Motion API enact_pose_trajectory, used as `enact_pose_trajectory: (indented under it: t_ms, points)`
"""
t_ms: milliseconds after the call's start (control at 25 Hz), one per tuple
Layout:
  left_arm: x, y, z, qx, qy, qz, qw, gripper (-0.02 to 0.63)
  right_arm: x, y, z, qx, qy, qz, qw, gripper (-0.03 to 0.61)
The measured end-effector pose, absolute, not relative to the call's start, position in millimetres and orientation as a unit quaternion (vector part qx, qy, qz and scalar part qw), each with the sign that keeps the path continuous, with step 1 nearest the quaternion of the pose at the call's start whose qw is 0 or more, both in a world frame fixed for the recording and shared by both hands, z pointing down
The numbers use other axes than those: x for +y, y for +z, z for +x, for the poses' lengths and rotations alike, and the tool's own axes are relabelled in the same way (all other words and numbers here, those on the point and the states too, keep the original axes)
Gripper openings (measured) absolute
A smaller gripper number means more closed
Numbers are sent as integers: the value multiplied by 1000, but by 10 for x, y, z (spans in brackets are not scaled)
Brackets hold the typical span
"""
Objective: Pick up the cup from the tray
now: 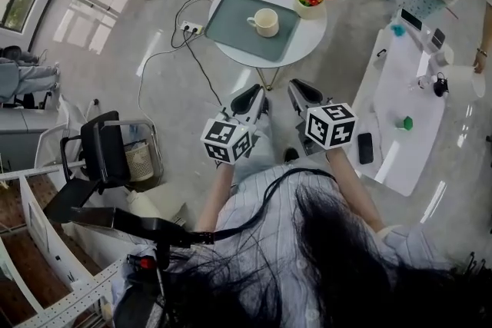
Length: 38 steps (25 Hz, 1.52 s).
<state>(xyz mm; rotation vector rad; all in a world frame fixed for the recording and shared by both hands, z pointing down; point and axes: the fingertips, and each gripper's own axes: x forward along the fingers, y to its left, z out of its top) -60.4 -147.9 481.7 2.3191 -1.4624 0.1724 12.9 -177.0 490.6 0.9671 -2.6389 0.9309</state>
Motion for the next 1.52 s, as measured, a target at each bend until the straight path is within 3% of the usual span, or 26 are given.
enact_pose_trajectory:
  t_ms: [760,1320,1400,1520]
  points:
    - [-2882,4989,-1433,-448,91,866,204,17,-2981,5168,-751,-876,298,356,128,49]
    - [-3347,5331,-1548,-394,114,881,237,17,-3537,5852,-848,-835,328,411,163,57]
    - [-3397,5374,-1552,-389,120,881,240,17,-3592,5936,-882,-831,344,407,158,99]
    - [-3471,5420,-1568,-384,125,882,244,17,-3635,6077,-951,-832,353,394,167,223]
